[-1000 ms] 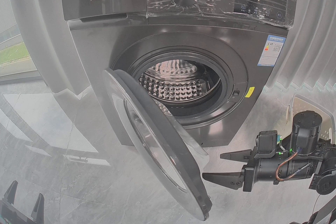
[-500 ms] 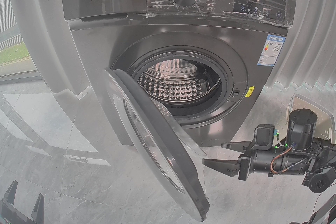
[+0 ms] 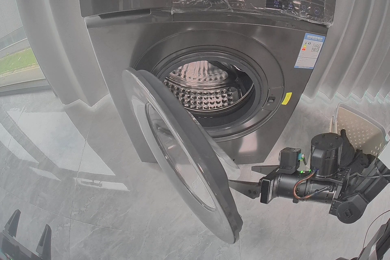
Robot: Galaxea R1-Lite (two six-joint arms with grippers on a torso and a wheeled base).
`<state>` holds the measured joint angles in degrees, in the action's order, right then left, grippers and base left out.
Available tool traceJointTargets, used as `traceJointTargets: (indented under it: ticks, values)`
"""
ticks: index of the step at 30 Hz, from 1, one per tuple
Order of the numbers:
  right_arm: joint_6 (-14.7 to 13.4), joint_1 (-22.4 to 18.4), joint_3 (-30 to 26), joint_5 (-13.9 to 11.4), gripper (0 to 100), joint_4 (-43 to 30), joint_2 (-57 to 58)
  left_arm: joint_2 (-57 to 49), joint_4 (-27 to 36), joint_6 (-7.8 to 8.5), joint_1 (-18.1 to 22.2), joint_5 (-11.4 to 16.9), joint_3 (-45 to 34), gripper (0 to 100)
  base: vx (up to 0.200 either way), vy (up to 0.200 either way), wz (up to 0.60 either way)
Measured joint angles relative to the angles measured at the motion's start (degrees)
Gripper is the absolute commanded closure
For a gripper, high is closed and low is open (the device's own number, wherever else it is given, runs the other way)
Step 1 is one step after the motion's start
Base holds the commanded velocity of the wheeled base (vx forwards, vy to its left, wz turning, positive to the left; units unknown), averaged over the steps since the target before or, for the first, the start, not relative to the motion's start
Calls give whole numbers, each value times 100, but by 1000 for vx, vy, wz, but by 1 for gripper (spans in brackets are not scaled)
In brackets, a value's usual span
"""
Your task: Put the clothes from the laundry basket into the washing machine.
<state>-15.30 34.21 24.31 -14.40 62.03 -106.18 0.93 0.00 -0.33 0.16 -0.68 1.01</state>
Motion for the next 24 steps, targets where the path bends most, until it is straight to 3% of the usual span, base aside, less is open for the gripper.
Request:
traceJointTargets:
  ticks: [11,24]
  values:
    - [-32,410,-41,-43,0,678,-241,0,0,0,0,0,0,0,0,0,0]
    - [-71,96,273,-2,0,809,-475,0,0,4,0,2,0,0,0,0,0]
